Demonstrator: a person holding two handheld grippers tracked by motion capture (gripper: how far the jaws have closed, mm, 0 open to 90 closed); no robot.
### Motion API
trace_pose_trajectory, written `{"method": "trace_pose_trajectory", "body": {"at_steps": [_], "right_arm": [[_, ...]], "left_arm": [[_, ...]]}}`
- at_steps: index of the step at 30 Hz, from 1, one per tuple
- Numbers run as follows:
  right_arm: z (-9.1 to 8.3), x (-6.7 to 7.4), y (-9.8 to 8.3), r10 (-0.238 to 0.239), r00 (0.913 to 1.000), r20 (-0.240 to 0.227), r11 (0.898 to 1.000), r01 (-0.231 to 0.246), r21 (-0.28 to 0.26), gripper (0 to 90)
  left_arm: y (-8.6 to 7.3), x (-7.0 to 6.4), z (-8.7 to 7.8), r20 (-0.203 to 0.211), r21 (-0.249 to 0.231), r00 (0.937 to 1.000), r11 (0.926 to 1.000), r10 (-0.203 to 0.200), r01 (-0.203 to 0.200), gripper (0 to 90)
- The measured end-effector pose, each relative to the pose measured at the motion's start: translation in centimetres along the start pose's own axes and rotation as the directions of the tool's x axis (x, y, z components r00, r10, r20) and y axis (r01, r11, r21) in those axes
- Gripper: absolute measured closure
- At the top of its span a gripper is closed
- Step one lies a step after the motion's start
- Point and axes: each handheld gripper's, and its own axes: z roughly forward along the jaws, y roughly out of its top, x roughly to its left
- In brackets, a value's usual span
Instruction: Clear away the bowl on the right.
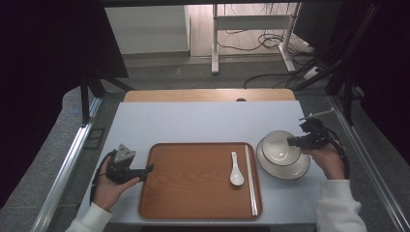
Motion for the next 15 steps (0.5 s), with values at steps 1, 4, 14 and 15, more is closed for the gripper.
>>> {"method": "trace_pose_trajectory", "body": {"at_steps": [1, 4, 14, 15], "right_arm": [[-0.1, 0.2, 0.1, -0.004, 1.0, -0.007, 1.0, 0.004, -0.002, 82.4], [-0.3, 0.9, 0.4, -0.023, 0.9994, -0.024, 1.0, 0.023, -0.01, 82.3], [-0.4, 4.0, 1.4, -0.11, 0.9905, -0.083, 0.993, 0.106, -0.048, 82.3], [-0.4, 4.2, 1.5, -0.12, 0.9892, -0.084, 0.992, 0.116, -0.05, 82.3]], "left_arm": [[0.0, 0.0, 0.0, 0.0, 0.002, 1.0, 1.0, 0.001, -0.001, 16.0], [0.0, -0.1, 0.1, 0.002, 0.005, 1.0, 1.0, 0.002, -0.002, 16.0], [0.0, -0.1, 0.2, 0.004, 0.011, 1.0, 0.9999, 0.006, -0.006, 15.7], [0.0, -0.2, 0.2, 0.004, 0.011, 1.0, 0.9999, 0.006, -0.006, 15.8]]}}
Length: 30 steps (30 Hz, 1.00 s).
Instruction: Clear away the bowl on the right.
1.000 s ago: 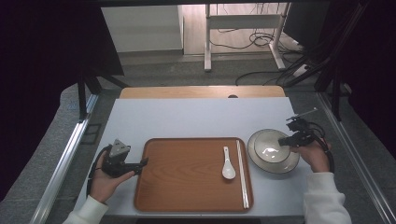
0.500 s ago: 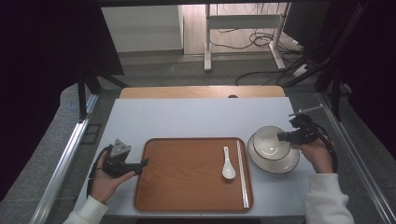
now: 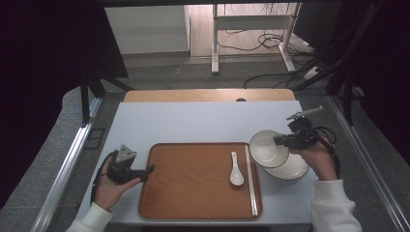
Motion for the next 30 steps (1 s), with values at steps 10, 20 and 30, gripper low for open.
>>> {"method": "trace_pose_trajectory", "body": {"at_steps": [10, 20, 30], "right_arm": [[0.7, 3.1, 1.2, -0.083, 0.995, -0.055, 0.997, 0.083, -0.005, 82.2], [2.8, 6.9, 3.1, -0.164, 0.9805, -0.107, 0.986, 0.165, -0.002, 82.2], [4.7, 9.8, 4.0, -0.215, 0.9655, -0.147, 0.975, 0.22, 0.016, 82.1]], "left_arm": [[0.0, -0.1, 0.1, 0.003, 0.001, 1.0, 1.0, 0.001, -0.001, 15.8], [0.0, 0.0, 0.1, 0.005, 0.002, 1.0, 1.0, 0.004, -0.004, 15.7], [0.0, -0.1, 0.1, 0.005, 0.001, 1.0, 1.0, 0.004, -0.004, 15.8]]}}
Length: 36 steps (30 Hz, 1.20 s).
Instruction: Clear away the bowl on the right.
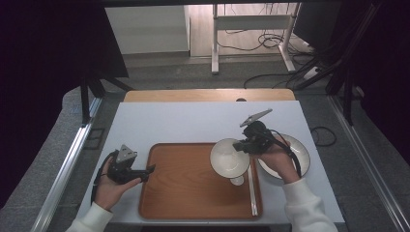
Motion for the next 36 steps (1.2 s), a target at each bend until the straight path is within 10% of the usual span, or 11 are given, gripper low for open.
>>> {"method": "trace_pose_trajectory", "body": {"at_steps": [19, 36], "right_arm": [[4.5, 2.0, 0.8, -0.048, 0.9985, -0.028, 0.996, 0.05, 0.075, 81.5], [7.8, 1.1, 0.1, -0.025, 0.998, -0.057, 0.989, 0.034, 0.145, 81.9]], "left_arm": [[0.0, 0.1, 0.0, -0.003, 0.002, 1.0, 1.0, -0.001, 0.001, 15.8], [0.0, 0.0, 0.1, -0.004, 0.003, 1.0, 1.0, 0.004, -0.004, 15.9]]}}
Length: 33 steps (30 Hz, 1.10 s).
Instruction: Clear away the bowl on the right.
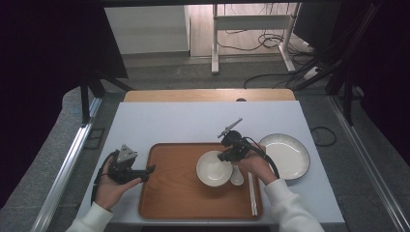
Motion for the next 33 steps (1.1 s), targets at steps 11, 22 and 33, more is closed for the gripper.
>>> {"method": "trace_pose_trajectory", "body": {"at_steps": [11, 22, 33], "right_arm": [[0.9, -0.8, -0.5, -0.003, 0.9999, 0.017, 1.0, 0.003, -0.004, 78.6], [-2.1, -0.2, -0.4, -0.044, 0.9976, 0.054, 0.985, 0.052, -0.165, 41.9], [-6.1, -2.3, -2.3, 0.01, 0.9985, 0.053, 0.953, 0.007, -0.303, 35.5]], "left_arm": [[0.0, 0.0, 0.0, -0.002, -0.002, 1.0, 1.0, 0.001, -0.001, 15.8], [0.0, -0.1, 0.0, 0.004, 0.0, 1.0, 1.0, 0.003, -0.003, 15.7], [0.0, 0.0, 0.1, 0.005, 0.003, 1.0, 1.0, 0.002, -0.002, 15.6]]}}
